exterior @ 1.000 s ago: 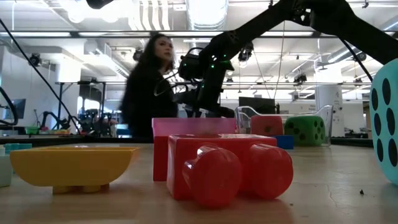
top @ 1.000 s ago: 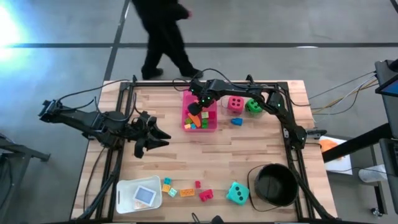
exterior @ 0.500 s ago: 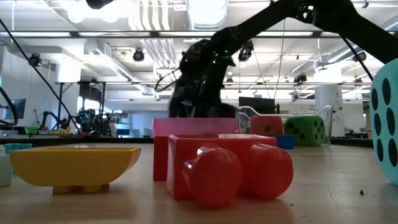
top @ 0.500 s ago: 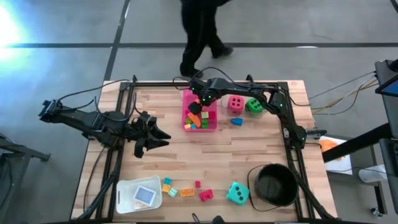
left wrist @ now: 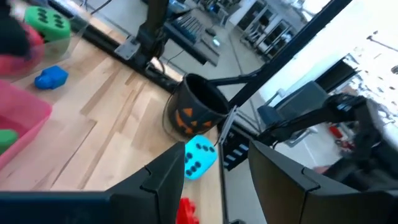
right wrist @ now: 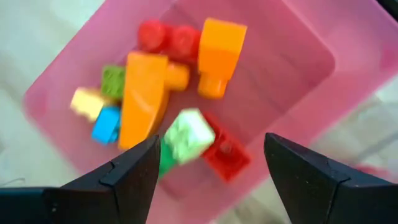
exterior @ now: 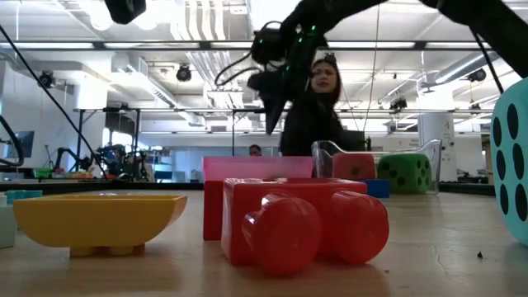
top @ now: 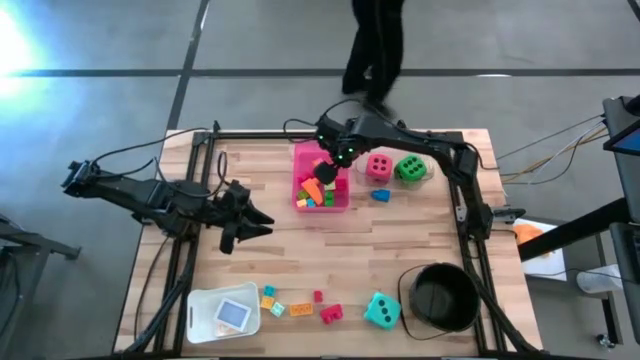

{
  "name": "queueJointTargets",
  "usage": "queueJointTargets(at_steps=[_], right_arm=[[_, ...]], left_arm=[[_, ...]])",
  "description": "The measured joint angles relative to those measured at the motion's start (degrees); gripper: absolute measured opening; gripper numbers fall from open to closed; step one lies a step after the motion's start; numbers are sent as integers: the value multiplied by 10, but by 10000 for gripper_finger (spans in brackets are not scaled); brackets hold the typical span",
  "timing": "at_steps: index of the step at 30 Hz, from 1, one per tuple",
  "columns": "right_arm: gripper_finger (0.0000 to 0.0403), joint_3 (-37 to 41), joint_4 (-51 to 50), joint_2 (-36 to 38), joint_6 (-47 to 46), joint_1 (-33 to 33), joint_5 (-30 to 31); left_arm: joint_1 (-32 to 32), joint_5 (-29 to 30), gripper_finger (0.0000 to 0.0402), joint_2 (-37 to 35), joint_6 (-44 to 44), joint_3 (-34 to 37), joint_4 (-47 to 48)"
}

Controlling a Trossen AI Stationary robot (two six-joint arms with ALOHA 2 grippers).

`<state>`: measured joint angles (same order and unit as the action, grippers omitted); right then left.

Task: Pick & Place Toys
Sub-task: Put the dark blue game piece into the red bin

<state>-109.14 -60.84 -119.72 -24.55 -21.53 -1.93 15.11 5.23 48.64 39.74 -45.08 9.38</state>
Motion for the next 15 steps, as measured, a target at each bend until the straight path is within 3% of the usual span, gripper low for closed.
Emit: queueJointTargets(at_steps=[9,15], right_arm=[[280,11,-81,98,-6,39,4],[281,84,-77,213,-39,65,6]], left_arm=[[-2,23,181,12,-5,0,94],[-2,10,181,67,-31,0,100]])
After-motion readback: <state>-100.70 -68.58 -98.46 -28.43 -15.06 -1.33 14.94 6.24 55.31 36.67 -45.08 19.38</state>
